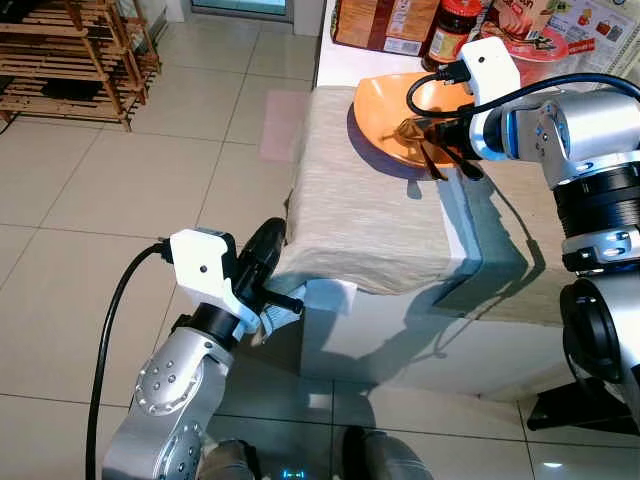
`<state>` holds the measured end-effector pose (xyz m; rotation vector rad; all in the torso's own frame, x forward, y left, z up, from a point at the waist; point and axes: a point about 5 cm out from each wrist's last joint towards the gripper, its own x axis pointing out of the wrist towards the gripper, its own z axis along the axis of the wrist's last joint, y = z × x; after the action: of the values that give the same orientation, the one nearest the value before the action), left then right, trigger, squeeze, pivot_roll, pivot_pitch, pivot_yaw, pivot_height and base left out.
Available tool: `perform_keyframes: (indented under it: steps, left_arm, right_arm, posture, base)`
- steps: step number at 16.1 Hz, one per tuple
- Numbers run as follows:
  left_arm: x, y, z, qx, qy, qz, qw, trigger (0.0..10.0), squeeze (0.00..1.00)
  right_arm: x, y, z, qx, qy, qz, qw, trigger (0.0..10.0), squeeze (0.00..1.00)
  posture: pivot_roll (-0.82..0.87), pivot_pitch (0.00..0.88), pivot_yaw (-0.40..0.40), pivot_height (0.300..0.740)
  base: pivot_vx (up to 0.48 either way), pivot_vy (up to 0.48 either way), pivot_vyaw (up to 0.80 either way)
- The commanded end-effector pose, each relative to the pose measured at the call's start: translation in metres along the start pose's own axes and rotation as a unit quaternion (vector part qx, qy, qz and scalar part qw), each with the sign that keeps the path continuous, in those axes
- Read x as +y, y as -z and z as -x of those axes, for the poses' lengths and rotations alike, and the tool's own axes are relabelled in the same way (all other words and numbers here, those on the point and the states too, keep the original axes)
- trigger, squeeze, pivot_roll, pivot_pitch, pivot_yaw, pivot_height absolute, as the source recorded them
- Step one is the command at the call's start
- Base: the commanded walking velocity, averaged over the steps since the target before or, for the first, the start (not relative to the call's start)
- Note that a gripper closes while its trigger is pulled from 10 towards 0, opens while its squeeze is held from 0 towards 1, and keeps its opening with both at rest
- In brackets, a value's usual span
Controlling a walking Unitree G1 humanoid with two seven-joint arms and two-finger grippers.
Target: Setting the table
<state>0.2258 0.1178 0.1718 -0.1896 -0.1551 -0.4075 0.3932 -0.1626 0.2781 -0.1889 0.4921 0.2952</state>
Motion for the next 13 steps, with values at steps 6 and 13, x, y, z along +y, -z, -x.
perform_keyframes:
  steps: [6,13]
  left_arm:
    - [-0.002,-0.001,0.001,0.001,0.003,0.002,1.000,10.0,0.00]
    - [-0.003,-0.001,-0.001,-0.002,0.006,0.000,1.000,10.0,0.00]
  right_arm:
    - [-0.002,0.006,-0.002,0.012,-0.009,-0.060,0.998,0.0,0.00]
    - [-0.007,0.012,-0.004,0.008,0.003,-0.104,0.995,0.0,0.00]
  posture:
    - [-0.07,0.177,-0.069,0.740]
    - [-0.07,0.161,-0.070,0.740]
  base:
    - [0.000,0.000,0.00]
    - [0.000,0.000,0.00]
